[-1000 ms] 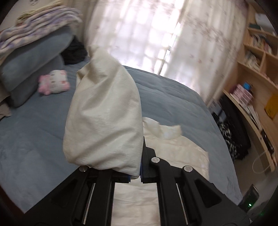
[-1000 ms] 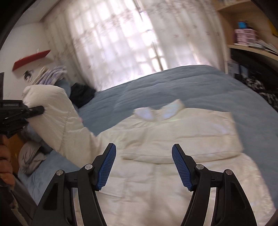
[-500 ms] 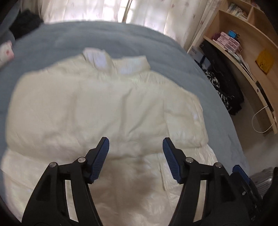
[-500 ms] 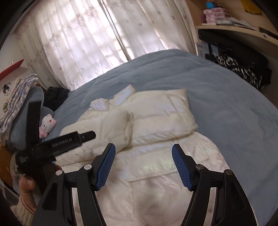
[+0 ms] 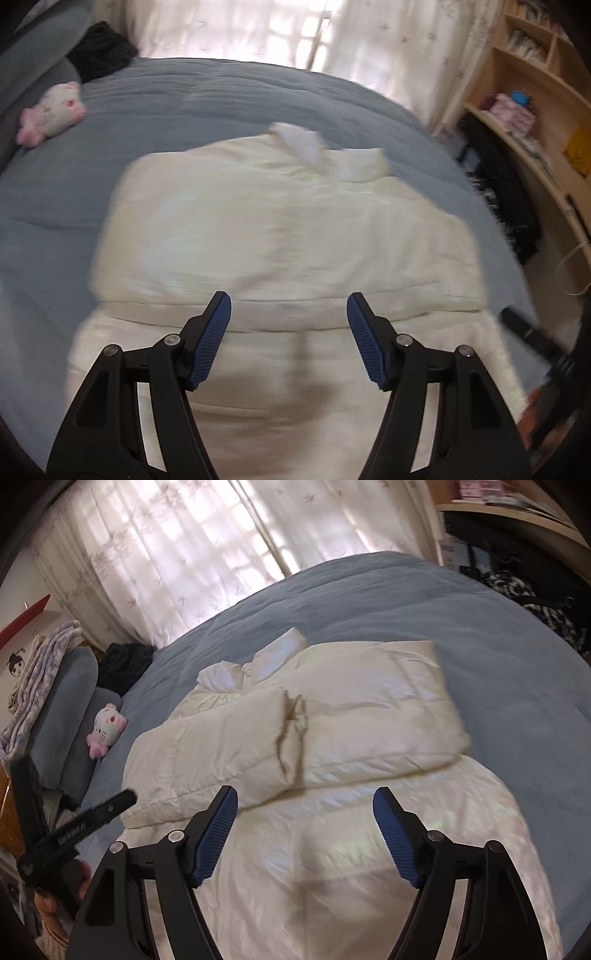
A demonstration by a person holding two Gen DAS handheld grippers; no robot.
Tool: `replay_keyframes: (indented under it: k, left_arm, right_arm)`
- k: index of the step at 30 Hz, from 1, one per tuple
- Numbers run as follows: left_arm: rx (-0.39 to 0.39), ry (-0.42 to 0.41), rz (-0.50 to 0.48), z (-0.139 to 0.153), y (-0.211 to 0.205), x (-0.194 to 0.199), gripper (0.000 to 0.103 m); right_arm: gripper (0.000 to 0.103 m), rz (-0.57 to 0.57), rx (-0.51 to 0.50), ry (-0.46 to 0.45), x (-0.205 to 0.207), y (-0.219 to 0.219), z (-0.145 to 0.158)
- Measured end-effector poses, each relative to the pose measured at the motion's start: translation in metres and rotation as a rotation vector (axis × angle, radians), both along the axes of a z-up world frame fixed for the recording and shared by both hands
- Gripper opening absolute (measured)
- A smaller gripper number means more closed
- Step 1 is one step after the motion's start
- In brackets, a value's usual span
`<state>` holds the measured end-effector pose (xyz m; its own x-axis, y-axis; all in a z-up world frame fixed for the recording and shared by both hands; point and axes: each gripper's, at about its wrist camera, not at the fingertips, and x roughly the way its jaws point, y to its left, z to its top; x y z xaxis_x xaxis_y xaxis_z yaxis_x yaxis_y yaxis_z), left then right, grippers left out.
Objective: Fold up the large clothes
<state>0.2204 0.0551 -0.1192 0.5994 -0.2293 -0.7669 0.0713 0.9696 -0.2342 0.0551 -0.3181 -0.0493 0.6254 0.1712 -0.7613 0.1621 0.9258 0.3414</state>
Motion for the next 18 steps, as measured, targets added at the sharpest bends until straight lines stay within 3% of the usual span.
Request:
replay_keyframes:
  k: [3,7,12,14,16,18]
  left_arm:
    - [0.039,0.007,0.064,-0.010,0.039,0.013,0.062]
    - [-0.013,0.046,0.162,-0.028,0.091,0.032,0.062]
    - [-0.016,0.075,0.201,-0.049,0.115,0.050,0.062]
    - [-0.011,0.073,0.202,-0.054,0.113,0.057,0.062]
    - [0.006,0.064,0.203,-0.055,0.111,0.059,0.062]
    - [0.019,0.063,0.206,-0.058,0.107,0.066,0.062]
  right_arm:
    - [0.078,0.030,-0.011,0.031,0.047,0.016,-0.006]
    - [0.078,0.053,-0.017,0.082,0.108,0.038,-0.025]
    - [0.077,0.062,0.019,0.175,0.160,0.053,-0.063]
    - [0.066,0.087,0.032,0.168,0.167,0.061,-0.074]
    - [0.027,0.144,0.044,0.152,0.169,0.075,-0.074]
    - [0.013,0.162,-0.012,0.083,0.166,0.089,-0.059]
